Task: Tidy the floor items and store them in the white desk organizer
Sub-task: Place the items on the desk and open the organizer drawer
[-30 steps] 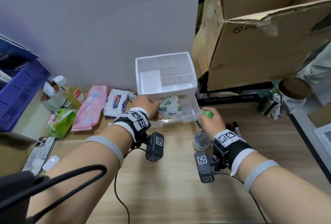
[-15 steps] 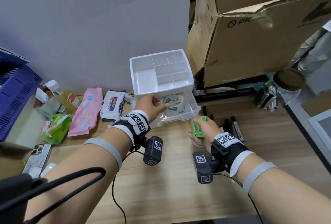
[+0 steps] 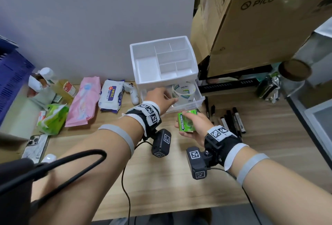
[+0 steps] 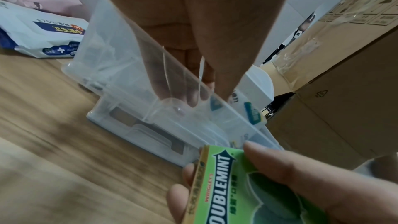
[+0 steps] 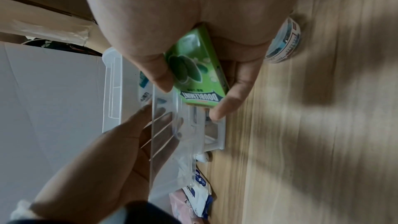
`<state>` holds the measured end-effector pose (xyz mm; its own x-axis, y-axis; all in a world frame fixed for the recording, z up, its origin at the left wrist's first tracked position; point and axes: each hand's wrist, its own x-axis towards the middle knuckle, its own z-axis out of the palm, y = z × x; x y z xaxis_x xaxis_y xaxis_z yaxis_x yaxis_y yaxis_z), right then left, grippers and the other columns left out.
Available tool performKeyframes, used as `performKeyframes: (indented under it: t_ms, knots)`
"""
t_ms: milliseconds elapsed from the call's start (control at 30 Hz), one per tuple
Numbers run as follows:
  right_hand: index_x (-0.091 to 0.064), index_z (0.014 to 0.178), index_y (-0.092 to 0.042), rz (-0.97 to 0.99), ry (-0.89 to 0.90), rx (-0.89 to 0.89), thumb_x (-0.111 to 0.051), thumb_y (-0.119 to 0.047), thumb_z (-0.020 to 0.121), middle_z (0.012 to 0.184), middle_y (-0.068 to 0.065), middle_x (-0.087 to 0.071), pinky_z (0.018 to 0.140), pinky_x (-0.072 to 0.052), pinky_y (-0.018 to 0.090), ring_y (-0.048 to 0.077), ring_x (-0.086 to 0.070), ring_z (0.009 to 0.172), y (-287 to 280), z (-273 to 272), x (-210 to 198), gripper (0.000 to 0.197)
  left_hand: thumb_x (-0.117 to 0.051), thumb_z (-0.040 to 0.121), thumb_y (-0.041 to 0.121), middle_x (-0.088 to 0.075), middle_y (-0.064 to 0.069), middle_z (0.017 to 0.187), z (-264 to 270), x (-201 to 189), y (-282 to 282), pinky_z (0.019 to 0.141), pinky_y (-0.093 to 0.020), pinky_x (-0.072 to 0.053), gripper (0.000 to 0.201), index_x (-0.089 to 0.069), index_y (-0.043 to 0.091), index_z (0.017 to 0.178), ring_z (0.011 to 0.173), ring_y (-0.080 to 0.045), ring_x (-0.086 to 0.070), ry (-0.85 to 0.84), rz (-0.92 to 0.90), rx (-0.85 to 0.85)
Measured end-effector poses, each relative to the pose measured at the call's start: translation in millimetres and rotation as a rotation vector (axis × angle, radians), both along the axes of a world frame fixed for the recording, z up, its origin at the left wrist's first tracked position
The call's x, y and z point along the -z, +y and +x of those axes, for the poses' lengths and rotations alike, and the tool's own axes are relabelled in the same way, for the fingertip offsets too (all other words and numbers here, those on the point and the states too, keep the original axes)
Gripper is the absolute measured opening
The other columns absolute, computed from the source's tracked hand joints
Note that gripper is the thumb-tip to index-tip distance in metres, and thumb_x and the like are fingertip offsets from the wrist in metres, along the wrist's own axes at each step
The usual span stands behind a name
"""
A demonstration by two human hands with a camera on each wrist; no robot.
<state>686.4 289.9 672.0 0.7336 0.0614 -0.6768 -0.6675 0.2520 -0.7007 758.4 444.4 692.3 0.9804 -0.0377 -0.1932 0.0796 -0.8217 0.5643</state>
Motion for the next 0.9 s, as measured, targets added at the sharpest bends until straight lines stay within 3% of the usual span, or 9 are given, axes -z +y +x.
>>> performKeyframes:
  t_ms: [100,233,333,400,467,533,733,800,900]
  knots:
    - [-0.060,0.104,-0.013,0.002,-0.009,-0.004,-0.059,-0.023,0.096,0.107,0.019,-0.070,0.066,-0.059,0.035,0.029,-0.072,0.091,3,1,0,0.013,-0.065,0.090,0.037,-0.074,0.001,0.085,1,-1,2,0.084,-0.035,-0.056,0.020,-0.069,0.017,0.086,0.086,-0.019,-0.070,-0.055,-0.033,-0.011]
    - [-0.060,0.104,-0.013,-0.006,-0.015,-0.003,-0.059,-0.024,0.096,0.107,0.019,-0.070,0.066,-0.059,0.036,0.032,-0.071,0.102,6,4,0,0.013,-0.065,0.092,0.034,-0.073,0.005,0.078,-8,-14,12,0.076,-0.035,-0.059,0.019,-0.069,0.016,0.088,0.073,-0.008,-0.070,-0.176,-0.240,0.097]
    - [-0.059,0.106,-0.011,-0.004,-0.027,0.010,-0.057,-0.022,0.097,0.112,0.021,-0.069,0.070,-0.058,0.038,0.033,-0.071,0.102,9,7,0,0.015,-0.062,0.090,0.033,-0.064,0.003,0.094,-4,-25,30,0.083,-0.036,-0.051,0.015,-0.067,0.019,0.095,0.093,-0.018,-0.058,-0.612,0.015,0.161]
    - [-0.059,0.105,-0.011,0.006,-0.037,0.023,-0.057,-0.021,0.098,0.114,0.021,-0.069,0.070,-0.058,0.038,0.032,-0.071,0.096,13,11,-1,0.012,-0.059,0.088,0.032,-0.062,-0.001,0.114,6,-32,41,0.098,-0.039,-0.042,0.025,-0.068,0.023,0.109,0.116,-0.026,-0.050,-0.743,0.256,0.183]
    - [-0.057,0.101,-0.013,0.020,-0.043,0.027,-0.056,-0.018,0.098,0.112,0.020,-0.068,0.071,-0.058,0.040,0.031,-0.071,0.093,20,16,-3,0.006,-0.052,0.091,0.039,-0.060,0.001,0.127,16,-38,49,0.113,-0.045,-0.030,0.035,-0.064,0.028,0.122,0.129,-0.025,-0.045,-0.566,0.406,0.232]
    - [-0.055,0.099,-0.015,0.031,-0.049,0.013,-0.055,-0.015,0.098,0.107,0.019,-0.067,0.074,-0.058,0.042,0.032,-0.070,0.094,27,24,-6,0.001,-0.044,0.095,0.046,-0.060,0.005,0.127,21,-38,51,0.119,-0.052,-0.018,0.036,-0.062,0.032,0.122,0.128,-0.022,-0.047,-0.378,0.418,0.253]
    - [-0.053,0.098,-0.019,-0.052,-0.061,-0.047,-0.055,-0.008,0.096,0.095,0.014,-0.068,0.090,-0.056,0.052,0.035,-0.071,0.099,40,64,-7,0.011,-0.059,0.081,0.060,-0.054,0.005,0.119,21,-24,58,0.113,-0.064,-0.021,0.045,-0.058,0.035,0.119,0.128,-0.023,-0.038,-0.350,0.399,0.278]
    - [-0.053,0.101,-0.019,-0.067,-0.080,-0.051,-0.055,-0.005,0.095,0.099,0.014,-0.067,0.087,-0.057,0.050,0.032,-0.071,0.098,42,73,-4,0.015,-0.068,0.077,0.058,-0.052,0.004,0.120,26,-21,62,0.112,-0.066,-0.019,0.051,-0.054,0.036,0.120,0.128,-0.025,-0.036,-0.336,0.431,0.310]
    - [-0.053,0.118,-0.022,-0.093,-0.095,-0.040,-0.055,-0.003,0.094,0.111,0.012,-0.064,0.069,-0.061,0.041,0.029,-0.073,0.090,41,73,8,0.030,-0.074,0.078,0.048,-0.052,0.001,0.116,31,-16,66,0.110,-0.067,-0.023,0.051,-0.051,0.032,0.120,0.121,-0.027,-0.040,-0.340,0.518,0.351]
